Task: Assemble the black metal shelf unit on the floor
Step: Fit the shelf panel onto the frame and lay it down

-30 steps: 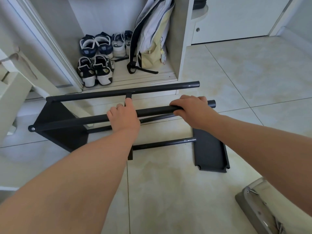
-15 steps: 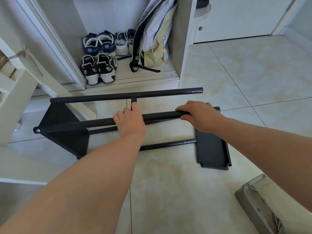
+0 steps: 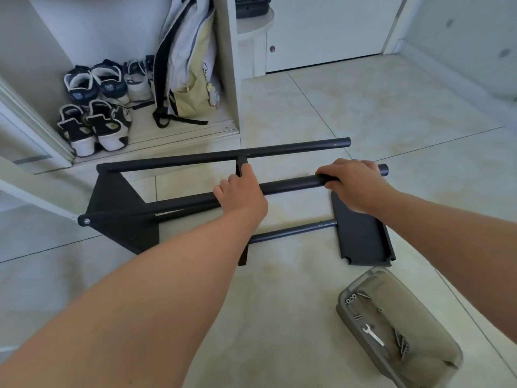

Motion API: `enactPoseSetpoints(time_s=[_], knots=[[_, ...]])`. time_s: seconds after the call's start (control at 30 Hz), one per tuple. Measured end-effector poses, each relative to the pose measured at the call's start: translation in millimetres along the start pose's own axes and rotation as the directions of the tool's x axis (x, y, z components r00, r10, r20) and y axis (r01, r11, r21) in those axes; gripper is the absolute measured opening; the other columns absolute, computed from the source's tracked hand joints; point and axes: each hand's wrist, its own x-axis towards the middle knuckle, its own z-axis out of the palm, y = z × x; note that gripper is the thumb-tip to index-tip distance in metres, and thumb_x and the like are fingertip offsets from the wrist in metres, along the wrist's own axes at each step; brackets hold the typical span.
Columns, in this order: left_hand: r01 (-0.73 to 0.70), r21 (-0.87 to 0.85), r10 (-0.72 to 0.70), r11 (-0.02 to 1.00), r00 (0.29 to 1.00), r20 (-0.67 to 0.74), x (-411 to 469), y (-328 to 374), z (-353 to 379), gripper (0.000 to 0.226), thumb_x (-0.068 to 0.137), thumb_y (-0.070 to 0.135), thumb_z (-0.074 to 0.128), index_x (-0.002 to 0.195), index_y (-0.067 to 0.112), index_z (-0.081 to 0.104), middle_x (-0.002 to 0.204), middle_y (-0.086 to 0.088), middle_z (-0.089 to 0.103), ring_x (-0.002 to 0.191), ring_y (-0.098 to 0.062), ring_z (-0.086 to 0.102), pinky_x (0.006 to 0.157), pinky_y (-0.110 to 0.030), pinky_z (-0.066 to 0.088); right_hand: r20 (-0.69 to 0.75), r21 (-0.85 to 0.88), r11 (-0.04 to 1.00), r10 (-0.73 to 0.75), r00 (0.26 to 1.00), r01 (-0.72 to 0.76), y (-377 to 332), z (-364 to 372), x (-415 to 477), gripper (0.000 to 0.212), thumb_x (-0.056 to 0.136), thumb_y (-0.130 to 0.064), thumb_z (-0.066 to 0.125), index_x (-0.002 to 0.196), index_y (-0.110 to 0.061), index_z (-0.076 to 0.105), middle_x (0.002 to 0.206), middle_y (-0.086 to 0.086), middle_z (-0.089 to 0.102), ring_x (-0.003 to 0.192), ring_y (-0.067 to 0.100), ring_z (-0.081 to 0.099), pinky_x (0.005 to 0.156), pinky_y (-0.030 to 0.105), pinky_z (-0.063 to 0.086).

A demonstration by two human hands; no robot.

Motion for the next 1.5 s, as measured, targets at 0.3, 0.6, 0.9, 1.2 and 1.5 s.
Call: enactPoseSetpoints(time_s=[0.3, 0.6, 0.9, 1.2, 1.5], knots=[[0.02, -0.356, 0.134, 0.934, 0.905, 0.405, 20.9, 52.6, -9.0, 0.094, 0.082, 0.031, 0.076, 0.154, 0.025, 0.015, 0.129, -0.003, 0.051, 0.11, -0.026, 0.053, 0.101, -0.035, 0.035, -0.032, -0.039, 0.994, 0.098, 0.995, -0.099, 66.2, -3.9, -11.1, 0.032, 0.107, -0.02, 0.042, 0.133, -0.031, 0.056, 0.12, -0.003, 0.056, 0.115, 0.027, 0.05, 0.12, 0.056, 0.012], [0.148, -0.422, 0.086, 0.894, 0.869, 0.487, 55.9, 39.7, -22.6, 0.018, 0.095, 0.018, 0.063, 0.083, 0.012, 0.051, 0.097, -0.01, 0.057, 0.035, -0.002, 0.056, 0.048, -0.024, 0.054, 0.03, -0.071, 0.997, 0.012, 0.999, -0.01, 49.2, 6.1, 1.4, 0.034, 0.104, -0.037, 0.049, 0.138, -0.036, 0.051, 0.112, -0.009, 0.041, 0.112, 0.022, 0.049, 0.119, 0.049, 0.012], [0.226, -0.354, 0.059, 0.907, 0.766, 0.64, 25.4, -55.4, -56.9, 0.028, 0.098, 0.036, 0.058, 0.104, 0.011, 0.068, 0.08, -0.005, 0.077, 0.085, -0.017, 0.074, 0.084, -0.035, 0.046, 0.287, -0.025, 0.997, -0.058, 0.956, 0.068, -35.0, -16.0, 2.7, 0.025, 0.098, -0.033, 0.062, 0.122, -0.032, 0.058, 0.096, -0.011, 0.058, 0.086, 0.013, 0.057, 0.067, 0.029, 0.039], [0.368, -0.417, 0.0, 0.831, 0.75, 0.662, -20.9, -132.6, -73.6, 0.025, 0.09, 0.035, 0.071, 0.1, 0.013, 0.068, 0.105, -0.003, 0.066, 0.093, -0.02, 0.058, 0.096, -0.04, 0.045, 0.542, -0.103, 0.982, -0.079, 0.836, 0.16, -126.3, -29.8, -9.2, 0.019, 0.096, -0.036, 0.066, 0.112, -0.032, 0.058, 0.102, -0.007, 0.059, 0.09, 0.015, 0.056, 0.077, 0.03, 0.041], [0.352, -0.482, 0.044, 0.803, 0.771, 0.636, -23.3, -151.7, -65.4, 0.034, 0.09, 0.036, 0.071, 0.111, 0.009, 0.066, 0.122, -0.008, 0.066, 0.114, -0.024, 0.062, 0.104, -0.04, 0.042, 0.502, 0.039, 0.993, -0.115, 0.857, 0.11, -139.1, -5.8, -9.7, 0.021, 0.094, -0.048, 0.065, 0.094, -0.028, 0.061, 0.087, -0.008, 0.057, 0.077, 0.01, 0.053, 0.064, 0.025, 0.037]])
